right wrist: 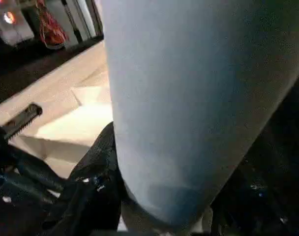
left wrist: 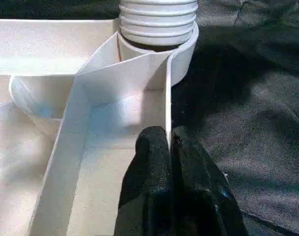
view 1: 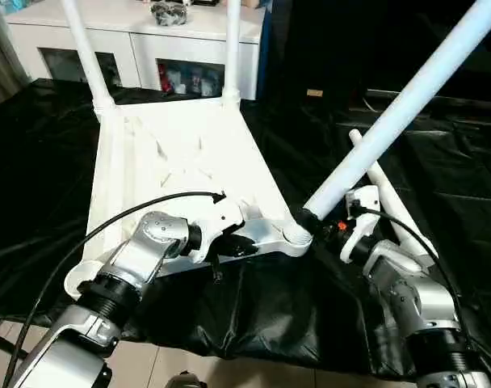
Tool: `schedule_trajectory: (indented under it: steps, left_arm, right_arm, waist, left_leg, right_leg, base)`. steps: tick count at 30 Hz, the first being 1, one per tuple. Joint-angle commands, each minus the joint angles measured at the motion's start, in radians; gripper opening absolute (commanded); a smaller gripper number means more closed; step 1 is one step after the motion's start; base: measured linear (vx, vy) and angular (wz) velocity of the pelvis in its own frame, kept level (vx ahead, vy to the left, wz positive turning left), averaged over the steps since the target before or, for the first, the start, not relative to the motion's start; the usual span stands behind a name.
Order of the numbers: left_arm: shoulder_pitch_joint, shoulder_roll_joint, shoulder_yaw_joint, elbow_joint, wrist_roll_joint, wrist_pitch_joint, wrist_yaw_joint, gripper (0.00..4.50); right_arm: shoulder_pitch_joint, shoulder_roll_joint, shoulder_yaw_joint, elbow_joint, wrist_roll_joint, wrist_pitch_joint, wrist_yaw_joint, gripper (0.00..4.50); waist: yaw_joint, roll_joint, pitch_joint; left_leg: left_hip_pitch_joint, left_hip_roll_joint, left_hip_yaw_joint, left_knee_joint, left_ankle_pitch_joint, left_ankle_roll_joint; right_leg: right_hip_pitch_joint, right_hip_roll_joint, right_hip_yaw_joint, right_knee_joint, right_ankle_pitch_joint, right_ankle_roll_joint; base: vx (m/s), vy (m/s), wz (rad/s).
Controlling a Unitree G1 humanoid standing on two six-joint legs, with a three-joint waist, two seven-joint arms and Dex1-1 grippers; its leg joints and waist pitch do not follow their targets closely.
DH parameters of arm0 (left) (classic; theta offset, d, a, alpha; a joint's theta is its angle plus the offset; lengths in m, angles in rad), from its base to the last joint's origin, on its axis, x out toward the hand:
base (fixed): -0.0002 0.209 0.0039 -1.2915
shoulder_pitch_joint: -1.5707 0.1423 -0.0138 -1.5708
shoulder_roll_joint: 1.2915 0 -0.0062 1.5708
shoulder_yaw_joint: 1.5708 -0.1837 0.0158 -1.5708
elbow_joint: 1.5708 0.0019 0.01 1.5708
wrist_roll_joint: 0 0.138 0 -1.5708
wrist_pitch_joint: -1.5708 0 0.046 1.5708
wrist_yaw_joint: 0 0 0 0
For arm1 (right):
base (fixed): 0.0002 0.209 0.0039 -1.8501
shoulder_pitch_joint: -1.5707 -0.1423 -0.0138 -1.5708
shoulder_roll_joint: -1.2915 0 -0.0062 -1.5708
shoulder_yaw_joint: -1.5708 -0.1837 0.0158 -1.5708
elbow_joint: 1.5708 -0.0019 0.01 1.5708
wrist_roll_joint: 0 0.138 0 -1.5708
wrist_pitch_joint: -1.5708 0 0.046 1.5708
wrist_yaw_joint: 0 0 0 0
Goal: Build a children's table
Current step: Insert table leg to table base
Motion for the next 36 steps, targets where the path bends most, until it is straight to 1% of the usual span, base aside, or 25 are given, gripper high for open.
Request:
schedule_trajectory:
  steps: [1,2,3,7,8,10,13,14,17,18,19,20,21,22,23,24,25,26,27,28,29,30,31,34,36]
  left_arm:
    - [-0.038,0.002,0.057,0.002,-0.007,-0.034,0.029,0.0]
    - [-0.039,0.003,0.056,0.003,-0.005,-0.036,0.027,0.0]
    - [-0.039,0.004,0.055,0.003,-0.004,-0.037,0.025,0.0]
    - [-0.036,0.007,0.054,-0.001,-0.004,-0.036,0.019,0.0]
    - [-0.035,0.009,0.053,-0.003,-0.004,-0.036,0.016,0.0]
    - [-0.03,0.014,0.051,-0.014,-0.006,-0.032,0.005,0.0]
    - [-0.027,0.019,0.049,-0.021,-0.007,-0.031,-0.004,0.0]
    - [-0.026,0.021,0.048,-0.025,-0.008,-0.031,-0.009,0.0]
    - [-0.022,0.026,0.045,-0.033,-0.011,-0.031,-0.023,0.0]
    - [-0.014,0.045,0.032,-0.056,-0.018,-0.043,-0.071,0.0]
    - [-0.011,0.055,0.025,-0.069,-0.022,-0.045,-0.096,0.0]
    - [-0.009,0.063,0.02,-0.078,-0.024,-0.046,-0.114,0.0]
    - [-0.007,0.073,0.013,-0.087,-0.027,-0.055,-0.137,0.0]
    - [-0.006,0.079,0.009,-0.093,-0.028,-0.056,-0.152,0.0]
    - [-0.005,0.085,0.006,-0.099,-0.03,-0.056,-0.164,0.0]
    - [-0.005,0.096,0.0,-0.107,-0.032,-0.061,-0.187,0.0]
    - [-0.007,0.108,-0.004,-0.115,-0.037,-0.062,-0.213,0.0]
    - [-0.007,0.111,-0.004,-0.117,-0.038,-0.062,-0.22,0.0]
    - [-0.009,0.124,-0.006,-0.127,-0.042,-0.063,-0.248,0.0]
    - [-0.01,0.126,-0.007,-0.127,-0.043,-0.063,-0.253,0.0]
    - [-0.013,0.135,-0.008,-0.128,-0.043,-0.065,-0.273,0.0]
    - [-0.014,0.138,-0.008,-0.128,-0.043,-0.065,-0.278,0.0]
    - [-0.016,0.145,-0.009,-0.127,-0.045,-0.07,-0.295,0.0]
    - [-0.021,0.157,-0.009,-0.121,-0.044,-0.075,-0.317,0.0]
    - [-0.036,0.154,-0.001,-0.092,-0.024,-0.08,-0.293,0.0]
  right_arm:
    - [0.037,-0.035,0.074,0.04,-0.089,0.044,0.0,1.91]
    - [0.031,-0.045,0.094,0.031,-0.108,0.048,0.007,1.91]
    - [0.025,-0.051,0.108,0.025,-0.117,0.054,0.015,1.91]
    - [0.005,-0.063,0.134,0.016,-0.129,0.078,0.039,1.91]
    - [-0.005,-0.069,0.147,0.019,-0.134,0.084,0.052,1.91]
    - [-0.032,-0.085,0.174,0.04,-0.144,0.091,0.089,1.91]
    - [-0.041,-0.091,0.183,0.049,-0.147,0.09,0.106,1.91]
    - [-0.043,-0.095,0.188,0.052,-0.147,0.09,0.114,1.91]
    - [-0.049,-0.098,0.191,0.06,-0.145,0.089,0.13,1.91]
    - [-0.067,-0.11,0.198,0.095,-0.146,0.061,0.178,1.91]
    - [-0.073,-0.116,0.201,0.105,-0.143,0.048,0.206,1.91]
    - [-0.075,-0.12,0.202,0.109,-0.141,0.04,0.228,1.91]
    - [-0.075,-0.126,0.204,0.108,-0.133,0.034,0.259,1.91]
    - [-0.075,-0.132,0.207,0.106,-0.128,0.031,0.279,1.91]
    - [-0.074,-0.138,0.209,0.105,-0.124,0.028,0.296,1.91]
    - [-0.072,-0.148,0.215,0.102,-0.118,0.019,0.33,1.91]
    - [-0.066,-0.166,0.226,0.093,-0.11,0.019,0.373,1.91]
    - [-0.064,-0.17,0.228,0.09,-0.109,0.019,0.383,1.91]
    - [-0.056,-0.188,0.239,0.078,-0.102,0.017,0.43,1.91]
    - [-0.055,-0.191,0.241,0.078,-0.103,0.016,0.437,1.91]
    - [-0.052,-0.2,0.248,0.08,-0.105,0.006,0.464,1.91]
    - [-0.052,-0.202,0.25,0.082,-0.106,0.002,0.472,1.91]
    - [-0.051,-0.206,0.254,0.083,-0.104,-0.004,0.495,1.91]
    - [-0.049,-0.212,0.264,0.082,-0.109,-0.023,0.521,1.91]
    - [-0.049,-0.204,0.274,0.082,-0.12,-0.047,0.524,1.91]
  waist:
    - [-0.006,-0.002,-0.053]
    - [-0.007,-0.004,-0.053]
    - [-0.007,-0.003,-0.051]
    - [-0.008,-0.006,-0.051]
    - [-0.009,-0.01,-0.052]
    - [-0.01,-0.011,-0.05]
    - [-0.01,-0.012,-0.05]
    - [-0.009,-0.013,-0.051]
    - [-0.009,-0.014,-0.053]
    - [-0.008,-0.016,-0.056]
    - [-0.009,-0.017,-0.054]
    - [-0.007,-0.016,-0.056]
    - [-0.008,-0.017,-0.056]
    - [-0.007,-0.017,-0.058]
    - [-0.007,-0.017,-0.058]
    - [-0.005,-0.015,-0.059]
    - [-0.003,-0.014,-0.06]
    - [-0.002,-0.014,-0.061]
    - [0.0,-0.012,-0.057]
    - [0.0,-0.011,-0.057]
    - [0.001,-0.011,-0.054]
    - [0.001,-0.011,-0.054]
    - [0.001,-0.009,-0.05]
    - [0.001,-0.011,-0.051]
    - [0.001,-0.014,-0.05]
  left_leg:
    - [0.019,0.039,-0.021,-0.08,-0.332,-0.019]
    - [0.019,0.039,-0.021,-0.081,-0.333,-0.019]
    - [0.021,0.039,-0.021,-0.081,-0.341,-0.019]
    - [0.02,0.038,-0.021,-0.08,-0.345,-0.013]
    - [0.019,0.038,-0.021,-0.08,-0.34,-0.011]
    - [0.019,0.038,-0.021,-0.08,-0.338,-0.009]
    - [0.022,0.039,-0.021,-0.079,-0.344,-0.009]
    - [0.019,0.039,-0.021,-0.081,-0.334,-0.009]
    - [0.018,0.04,-0.02,-0.082,-0.326,-0.008]
    - [0.018,0.042,-0.022,-0.082,-0.324,-0.008]
    - [0.016,0.041,-0.02,-0.082,-0.319,-0.005]
    - [0.015,0.042,-0.02,-0.083,-0.31,-0.004]
    - [0.016,0.045,-0.019,-0.084,-0.308,-0.005]
    - [0.015,0.046,-0.02,-0.085,-0.302,-0.005]
    - [0.015,0.046,-0.02,-0.085,-0.302,-0.005]
    - [0.02,0.048,-0.017,-0.085,-0.3,-0.003]
    - [0.021,0.048,-0.016,-0.085,-0.295,-0.002]
    - [0.021,0.049,-0.016,-0.085,-0.29,-0.002]
    - [0.021,0.05,-0.016,-0.087,-0.288,0.0]
    - [0.023,0.051,-0.014,-0.086,-0.29,0.001]
    - [0.027,0.051,-0.013,-0.087,-0.3,0.002]
    - [0.027,0.051,-0.012,-0.086,-0.305,0.002]
    - [0.023,0.05,-0.014,-0.089,-0.304,0.002]
    - [0.022,0.051,-0.015,-0.09,-0.305,0.001]
    - [0.022,0.05,-0.014,-0.09,-0.302,0.001]
  right_leg:
    - [0.026,-0.094,0.049,-0.117,-0.505,-0.081]
    - [0.026,-0.093,0.049,-0.118,-0.506,-0.078]
    - [0.024,-0.095,0.049,-0.119,-0.52,-0.077]
    - [0.024,-0.097,0.049,-0.124,-0.549,-0.066]
    - [0.025,-0.096,0.049,-0.124,-0.547,-0.064]
    - [0.024,-0.096,0.048,-0.123,-0.551,-0.066]
    - [0.021,-0.097,0.049,-0.125,-0.556,-0.066]
    - [0.024,-0.097,0.049,-0.124,-0.544,-0.065]
    - [0.025,-0.095,0.05,-0.119,-0.507,-0.074]
    - [0.026,-0.098,0.05,-0.115,-0.49,-0.083]
    - [0.027,-0.095,0.051,-0.116,-0.485,-0.083]
    - [0.028,-0.096,0.052,-0.114,-0.465,-0.086]
    - [0.027,-0.094,0.052,-0.111,-0.436,-0.095]
    - [0.031,-0.093,0.052,-0.106,-0.402,-0.106]
    - [0.031,-0.093,0.052,-0.106,-0.402,-0.106]
    - [0.028,-0.091,0.052,-0.101,-0.348,-0.13]
    - [0.03,-0.089,0.052,-0.097,-0.315,-0.143]
    - [0.032,-0.09,0.051,-0.096,-0.297,-0.15]
    - [0.032,-0.088,0.052,-0.094,-0.268,-0.16]
    - [0.031,-0.088,0.052,-0.093,-0.257,-0.166]
    - [0.028,-0.088,0.053,-0.094,-0.248,-0.177]
    - [0.03,-0.09,0.054,-0.093,-0.248,-0.184]
    - [0.032,-0.091,0.054,-0.093,-0.251,-0.186]
    - [0.036,-0.092,0.053,-0.093,-0.254,-0.183]
    - [0.036,-0.093,0.053,-0.094,-0.265,-0.18]
  base:
    - [0.0,0.0,0.0]
    - [0.0,0.0,0.0]
    - [0.0,0.0,0.0]
    - [0.0,0.0,0.0]
    - [0.0,0.0,0.0]
    - [0.0,0.0,0.0]
    - [0.0,0.0,0.0]
    - [0.0,0.0,0.0]
    - [0.0,0.0,0.0]
    - [0.0,0.0,0.0]
    - [0.0,0.0,0.0]
    - [0.0,0.0,0.0]
    - [0.0,0.0,0.0]
    - [0.0,0.0,0.0]
    - [0.0,0.0,0.0]
    - [0.0,0.0,0.0]
    - [0.0,0.0,0.0]
    - [0.0,0.0,0.0]
    - [0.0,0.0,0.0]
    - [0.0,0.0,0.0]
    - [0.0,0.0,0.0]
    - [0.0,0.0,0.0]
    - [0.0,0.0,0.0]
    - [0.0,0.0,0.0]
    - [0.0,0.0,0.0]
